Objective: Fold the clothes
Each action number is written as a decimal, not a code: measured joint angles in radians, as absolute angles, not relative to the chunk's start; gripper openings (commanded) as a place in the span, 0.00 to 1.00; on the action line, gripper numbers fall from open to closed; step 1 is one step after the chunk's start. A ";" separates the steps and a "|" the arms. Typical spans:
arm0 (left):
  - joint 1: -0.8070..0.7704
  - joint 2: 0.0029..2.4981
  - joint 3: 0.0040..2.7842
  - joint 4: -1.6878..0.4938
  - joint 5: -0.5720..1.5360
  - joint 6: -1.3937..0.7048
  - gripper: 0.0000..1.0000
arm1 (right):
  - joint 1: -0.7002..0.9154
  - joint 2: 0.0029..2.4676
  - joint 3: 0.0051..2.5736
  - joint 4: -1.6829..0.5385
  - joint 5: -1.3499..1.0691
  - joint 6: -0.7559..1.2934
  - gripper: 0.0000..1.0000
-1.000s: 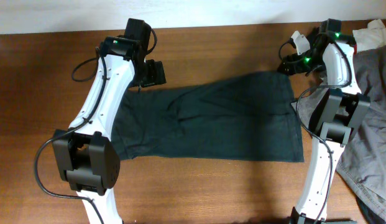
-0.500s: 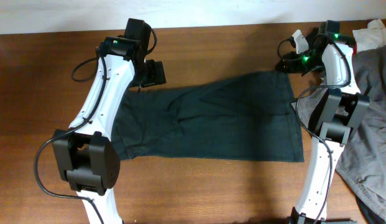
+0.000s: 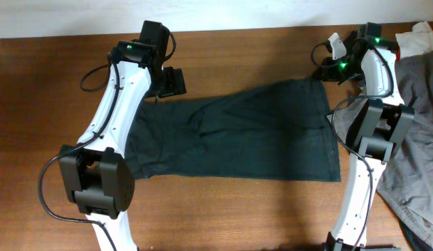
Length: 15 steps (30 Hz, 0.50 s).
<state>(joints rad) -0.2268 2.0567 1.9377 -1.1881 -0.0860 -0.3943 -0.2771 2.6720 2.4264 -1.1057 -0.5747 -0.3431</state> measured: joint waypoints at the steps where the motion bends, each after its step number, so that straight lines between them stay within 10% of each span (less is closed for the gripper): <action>1: -0.227 2.057 1.938 -1.188 -0.086 -0.394 0.99 | -0.277 2.672 2.426 -1.107 -0.575 -0.344 0.04; 15: -0.227 2.057 1.938 -1.188 -0.086 -0.394 0.99 | -0.277 2.672 2.426 -1.208 -0.630 -0.487 0.04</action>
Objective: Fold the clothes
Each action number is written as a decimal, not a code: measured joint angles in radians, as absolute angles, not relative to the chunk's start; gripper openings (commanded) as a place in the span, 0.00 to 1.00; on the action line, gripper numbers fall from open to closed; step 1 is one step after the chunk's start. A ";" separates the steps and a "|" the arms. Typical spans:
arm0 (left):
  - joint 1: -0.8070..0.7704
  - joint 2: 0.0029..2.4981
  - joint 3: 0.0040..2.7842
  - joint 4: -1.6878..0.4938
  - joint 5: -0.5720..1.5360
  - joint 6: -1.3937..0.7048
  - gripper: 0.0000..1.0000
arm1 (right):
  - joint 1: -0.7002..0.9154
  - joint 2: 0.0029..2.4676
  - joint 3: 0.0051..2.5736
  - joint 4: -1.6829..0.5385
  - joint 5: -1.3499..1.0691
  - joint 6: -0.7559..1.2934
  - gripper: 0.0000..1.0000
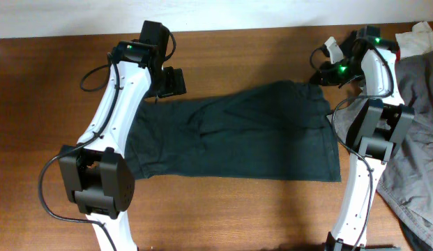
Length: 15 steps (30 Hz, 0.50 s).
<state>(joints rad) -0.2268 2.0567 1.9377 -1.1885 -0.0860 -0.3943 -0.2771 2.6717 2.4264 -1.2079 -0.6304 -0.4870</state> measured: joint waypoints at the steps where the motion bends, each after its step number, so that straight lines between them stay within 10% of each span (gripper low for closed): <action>1: -0.227 2.057 1.938 -1.188 -0.086 -0.394 1.00 | -0.277 2.672 2.426 -1.209 -0.637 -0.501 0.04; 15: -0.227 2.057 1.938 -1.188 -0.086 -0.394 0.99 | -0.278 2.626 2.426 -1.317 -0.676 -0.654 0.04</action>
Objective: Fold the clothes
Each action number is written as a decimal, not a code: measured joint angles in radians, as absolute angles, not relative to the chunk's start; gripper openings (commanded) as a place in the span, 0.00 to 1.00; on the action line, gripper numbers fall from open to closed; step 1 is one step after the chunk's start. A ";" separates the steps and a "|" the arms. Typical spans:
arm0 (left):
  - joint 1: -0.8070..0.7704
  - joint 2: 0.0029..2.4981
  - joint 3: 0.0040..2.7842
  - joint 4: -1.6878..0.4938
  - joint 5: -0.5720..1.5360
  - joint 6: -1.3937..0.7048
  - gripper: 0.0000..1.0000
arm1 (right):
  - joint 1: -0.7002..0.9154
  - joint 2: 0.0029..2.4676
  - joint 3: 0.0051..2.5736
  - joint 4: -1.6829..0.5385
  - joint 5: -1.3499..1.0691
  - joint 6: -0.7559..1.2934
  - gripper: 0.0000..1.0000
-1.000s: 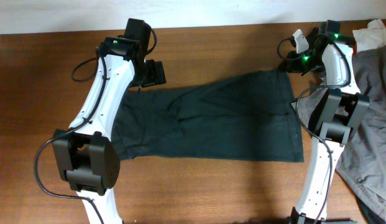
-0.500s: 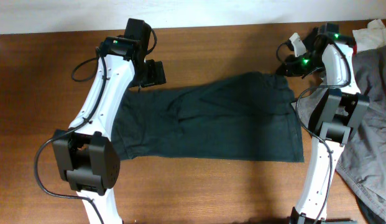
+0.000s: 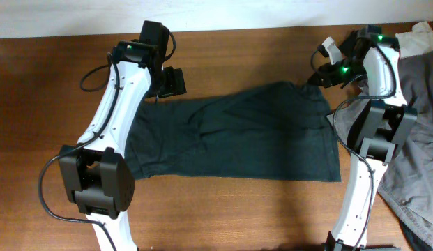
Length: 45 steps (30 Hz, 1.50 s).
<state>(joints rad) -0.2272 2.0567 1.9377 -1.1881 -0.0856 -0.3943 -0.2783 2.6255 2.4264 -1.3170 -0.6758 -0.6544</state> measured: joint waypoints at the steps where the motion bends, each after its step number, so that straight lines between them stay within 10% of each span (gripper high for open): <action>1: -0.227 2.057 1.938 -1.188 -0.086 -0.394 0.99 | -0.279 2.615 2.426 -1.328 -0.676 -0.661 0.04; 45: -0.228 2.057 1.938 -1.168 -0.086 -0.394 0.99 | -0.271 2.388 2.428 -1.694 -0.504 -0.546 0.04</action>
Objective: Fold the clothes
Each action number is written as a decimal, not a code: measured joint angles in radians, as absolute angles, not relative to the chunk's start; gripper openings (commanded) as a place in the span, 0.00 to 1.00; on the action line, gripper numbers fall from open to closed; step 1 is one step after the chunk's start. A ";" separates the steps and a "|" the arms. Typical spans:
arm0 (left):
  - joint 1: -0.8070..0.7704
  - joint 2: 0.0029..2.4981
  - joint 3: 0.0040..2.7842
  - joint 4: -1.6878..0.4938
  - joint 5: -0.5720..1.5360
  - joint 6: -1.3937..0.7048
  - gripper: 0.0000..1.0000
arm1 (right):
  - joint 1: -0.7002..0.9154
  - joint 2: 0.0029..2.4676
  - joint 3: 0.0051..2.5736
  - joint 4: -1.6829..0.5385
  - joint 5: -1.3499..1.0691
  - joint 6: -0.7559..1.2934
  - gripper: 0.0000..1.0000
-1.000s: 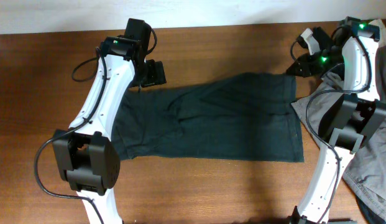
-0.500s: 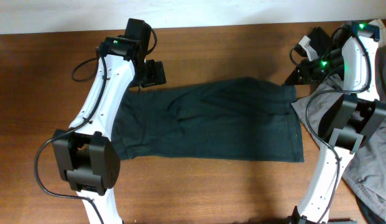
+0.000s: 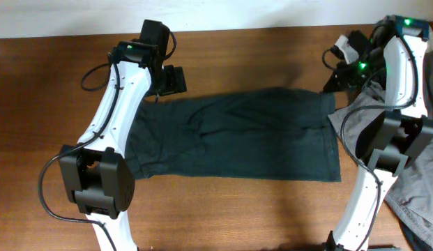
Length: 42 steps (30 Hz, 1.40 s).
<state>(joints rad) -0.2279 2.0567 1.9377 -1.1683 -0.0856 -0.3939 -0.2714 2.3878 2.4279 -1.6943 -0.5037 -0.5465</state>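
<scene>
A dark green garment (image 3: 237,136) lies spread flat across the wooden table (image 3: 49,104), its long side running left to right. My left gripper (image 3: 158,96) sits at the garment's far left corner, where a small peak of cloth rises into the fingers; it looks shut on that corner. My right gripper (image 3: 330,84) is at the far right corner and appears shut on the cloth there. The garment's far edge runs nearly straight between the two grippers. Only the overhead view is given, so the fingertips themselves are mostly hidden under the wrists.
A heap of grey clothes (image 3: 420,111) lies along the table's right side, partly under the right arm, with a pale cloth (image 3: 420,36) behind it. The white wall borders the table's far edge. Both arm bases stand at the near edge.
My right gripper has moved to the right and slightly nearer, taking the garment's far right corner with it. The bump in the far edge is gone and the edge is straighter. The left arm has not moved.
The left gripper stayed at the far left corner throughout. The right gripper was at the far right corner, then stood a little further left with the cloth bunched up there. Now it is out to the right and the far edge is drawn flat.
</scene>
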 measured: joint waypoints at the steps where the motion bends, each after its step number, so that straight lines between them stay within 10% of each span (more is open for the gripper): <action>1: -0.228 2.057 1.938 -1.184 -0.086 -0.393 0.99 | -0.263 2.368 2.428 -1.694 -0.499 -0.528 0.04; 4: -0.228 2.057 1.938 -1.201 -0.086 -0.386 0.89 | -0.239 2.317 2.428 -1.694 -0.474 -0.474 0.04; 6: -0.227 2.057 1.938 -1.220 -0.086 -0.384 0.63 | -0.224 2.296 2.424 -1.694 -0.440 -0.444 0.04; 8: -0.224 2.057 1.938 -1.246 -0.086 -0.378 0.04 | -0.213 2.284 2.402 -1.694 -0.411 -0.424 0.04; 9: -0.220 2.057 1.938 -1.262 -0.086 -0.376 0.00 | -0.208 2.282 2.380 -1.694 -0.397 -0.418 0.04; 42: -0.093 2.057 1.470 -1.125 0.305 -0.201 0.00 | -0.201 2.283 2.060 -1.695 -0.261 -0.288 0.04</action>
